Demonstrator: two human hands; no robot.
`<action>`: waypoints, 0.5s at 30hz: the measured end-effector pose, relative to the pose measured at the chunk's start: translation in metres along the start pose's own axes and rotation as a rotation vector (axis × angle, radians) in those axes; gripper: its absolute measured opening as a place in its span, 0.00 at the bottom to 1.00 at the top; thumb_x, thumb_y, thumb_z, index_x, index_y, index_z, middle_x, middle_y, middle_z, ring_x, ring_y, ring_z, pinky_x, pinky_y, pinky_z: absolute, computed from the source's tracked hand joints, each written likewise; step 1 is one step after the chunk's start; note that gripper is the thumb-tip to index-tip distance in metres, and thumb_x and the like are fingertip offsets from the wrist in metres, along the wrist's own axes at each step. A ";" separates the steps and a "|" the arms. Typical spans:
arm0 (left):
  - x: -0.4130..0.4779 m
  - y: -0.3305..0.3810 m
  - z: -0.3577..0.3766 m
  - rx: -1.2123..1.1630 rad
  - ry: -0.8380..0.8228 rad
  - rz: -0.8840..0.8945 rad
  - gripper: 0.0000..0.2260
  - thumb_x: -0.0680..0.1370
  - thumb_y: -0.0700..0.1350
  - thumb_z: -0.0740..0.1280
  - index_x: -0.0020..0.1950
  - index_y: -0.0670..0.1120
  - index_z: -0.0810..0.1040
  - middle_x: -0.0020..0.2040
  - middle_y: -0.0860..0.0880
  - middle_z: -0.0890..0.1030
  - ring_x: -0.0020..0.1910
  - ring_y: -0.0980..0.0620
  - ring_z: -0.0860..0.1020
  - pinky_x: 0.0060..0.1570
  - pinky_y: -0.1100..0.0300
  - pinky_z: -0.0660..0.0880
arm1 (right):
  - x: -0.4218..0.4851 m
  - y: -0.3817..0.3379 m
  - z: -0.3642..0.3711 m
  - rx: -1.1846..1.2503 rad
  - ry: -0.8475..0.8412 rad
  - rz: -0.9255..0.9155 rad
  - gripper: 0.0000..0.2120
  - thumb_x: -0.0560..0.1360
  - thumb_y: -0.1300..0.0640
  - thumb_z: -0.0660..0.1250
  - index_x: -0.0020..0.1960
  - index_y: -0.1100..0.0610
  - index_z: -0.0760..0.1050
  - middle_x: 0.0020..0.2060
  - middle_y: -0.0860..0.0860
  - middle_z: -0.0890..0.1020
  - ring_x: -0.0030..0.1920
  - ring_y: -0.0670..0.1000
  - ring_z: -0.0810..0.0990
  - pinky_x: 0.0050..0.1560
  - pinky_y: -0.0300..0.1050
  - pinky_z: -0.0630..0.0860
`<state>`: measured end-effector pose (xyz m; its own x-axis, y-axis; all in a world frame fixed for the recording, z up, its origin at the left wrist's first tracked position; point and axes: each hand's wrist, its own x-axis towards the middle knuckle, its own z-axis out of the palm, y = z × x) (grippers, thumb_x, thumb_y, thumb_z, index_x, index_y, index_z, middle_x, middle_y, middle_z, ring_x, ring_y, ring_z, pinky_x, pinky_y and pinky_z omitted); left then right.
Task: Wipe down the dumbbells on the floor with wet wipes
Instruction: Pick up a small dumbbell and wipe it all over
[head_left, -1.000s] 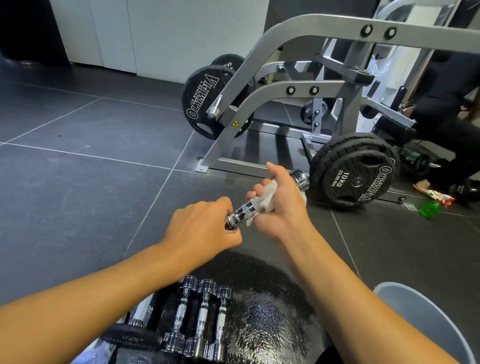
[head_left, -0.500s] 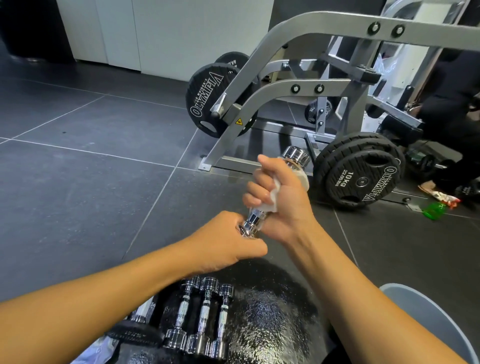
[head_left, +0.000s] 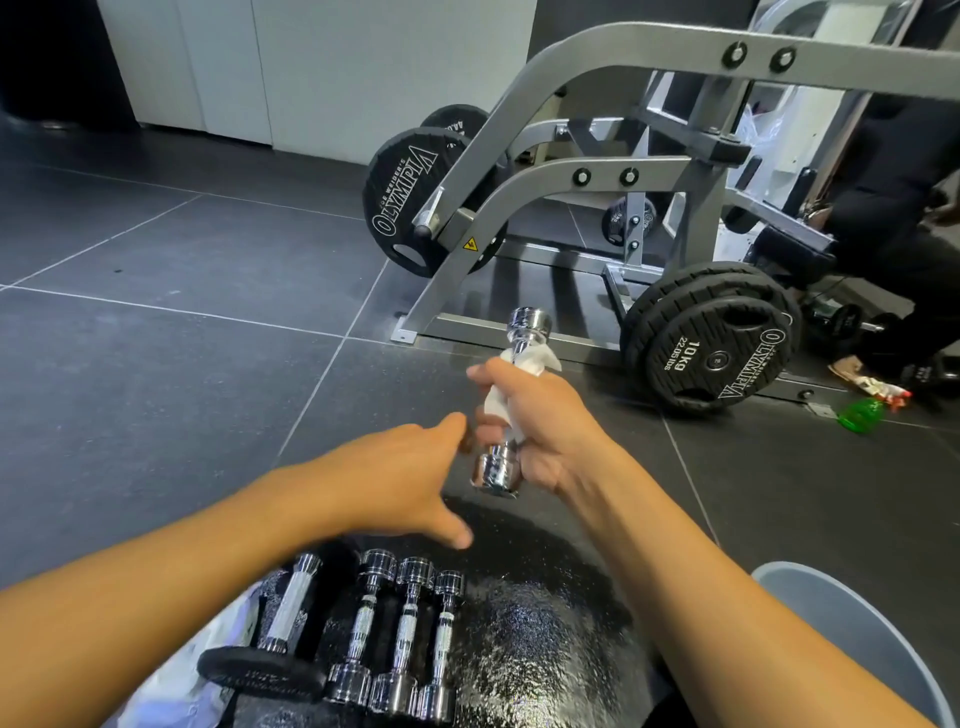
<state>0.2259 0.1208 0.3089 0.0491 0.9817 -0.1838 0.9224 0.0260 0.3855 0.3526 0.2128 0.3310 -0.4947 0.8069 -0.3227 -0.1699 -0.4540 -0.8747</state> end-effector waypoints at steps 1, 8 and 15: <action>-0.001 -0.008 -0.003 0.109 0.000 -0.029 0.32 0.71 0.56 0.77 0.64 0.53 0.60 0.48 0.56 0.78 0.44 0.52 0.78 0.43 0.49 0.77 | 0.002 0.001 -0.006 -0.151 -0.012 -0.017 0.11 0.75 0.67 0.69 0.45 0.57 0.67 0.29 0.53 0.68 0.21 0.48 0.64 0.22 0.38 0.64; 0.002 -0.013 -0.016 0.228 0.476 0.101 0.36 0.70 0.39 0.72 0.73 0.54 0.59 0.61 0.49 0.68 0.55 0.44 0.74 0.46 0.46 0.76 | -0.008 0.006 -0.025 -1.234 -0.435 -0.038 0.10 0.72 0.60 0.74 0.37 0.58 0.74 0.25 0.52 0.77 0.24 0.52 0.72 0.27 0.39 0.69; 0.009 -0.003 0.002 0.362 0.178 -0.034 0.24 0.73 0.49 0.72 0.64 0.49 0.65 0.42 0.49 0.75 0.45 0.42 0.79 0.40 0.48 0.77 | -0.005 0.019 -0.022 -1.485 -0.583 -0.102 0.08 0.70 0.56 0.74 0.41 0.58 0.76 0.32 0.55 0.83 0.30 0.54 0.78 0.33 0.47 0.74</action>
<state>0.2243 0.1289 0.3038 -0.0211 0.9996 -0.0192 0.9992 0.0217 0.0324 0.3706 0.2083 0.3078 -0.8361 0.4035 -0.3716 0.5485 0.6247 -0.5557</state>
